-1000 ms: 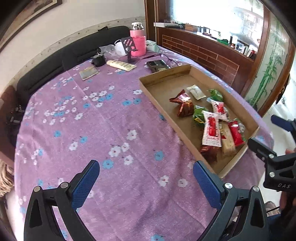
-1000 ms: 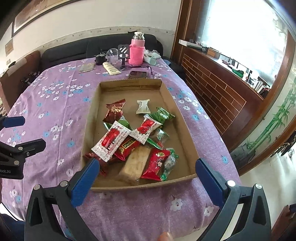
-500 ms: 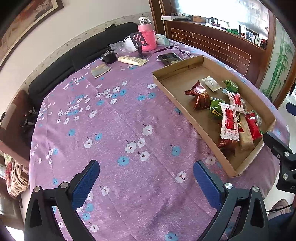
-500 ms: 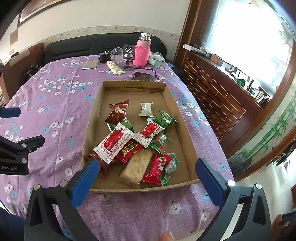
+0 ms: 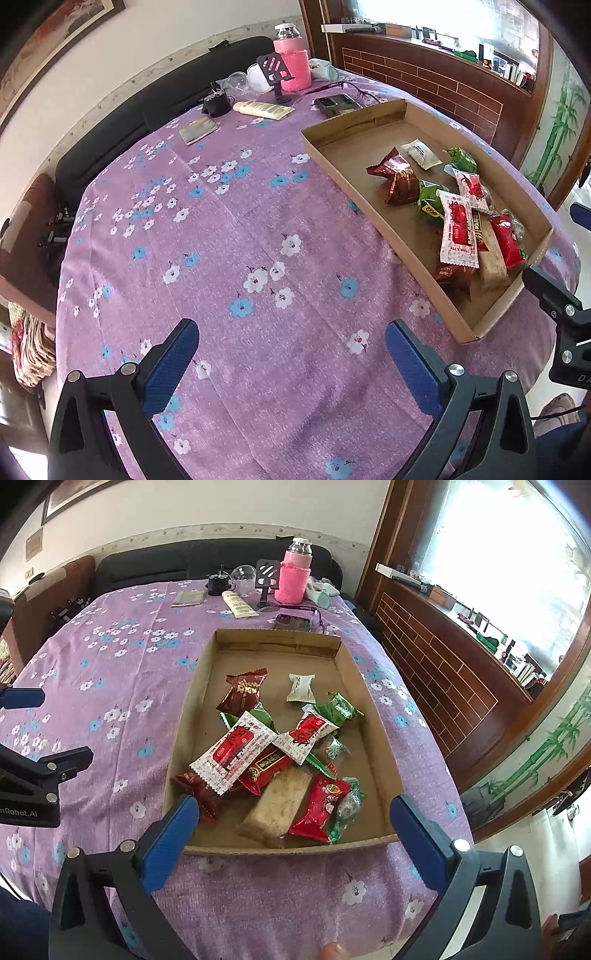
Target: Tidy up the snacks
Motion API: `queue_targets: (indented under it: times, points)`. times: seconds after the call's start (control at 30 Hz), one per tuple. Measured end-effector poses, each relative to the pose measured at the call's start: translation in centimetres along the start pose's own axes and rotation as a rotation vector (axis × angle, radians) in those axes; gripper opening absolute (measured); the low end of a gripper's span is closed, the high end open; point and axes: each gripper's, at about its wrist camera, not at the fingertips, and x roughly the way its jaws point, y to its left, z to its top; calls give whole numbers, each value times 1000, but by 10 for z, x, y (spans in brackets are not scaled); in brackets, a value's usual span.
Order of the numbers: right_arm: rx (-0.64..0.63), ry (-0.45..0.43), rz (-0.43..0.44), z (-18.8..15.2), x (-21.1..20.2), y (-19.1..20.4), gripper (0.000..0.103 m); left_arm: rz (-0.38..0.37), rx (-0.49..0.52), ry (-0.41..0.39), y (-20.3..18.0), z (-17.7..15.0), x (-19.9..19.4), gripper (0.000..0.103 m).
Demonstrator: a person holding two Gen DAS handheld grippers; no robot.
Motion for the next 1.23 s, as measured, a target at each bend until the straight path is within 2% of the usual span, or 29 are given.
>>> queue_targets:
  times: [1.0, 1.23]
  points:
    - [31, -7, -10, -5, -5, -9, 103, 8, 12, 13, -7, -2, -2, 102]
    - [34, -10, -12, -5, -6, -9, 103, 25, 4, -15, -2, -3, -8, 102]
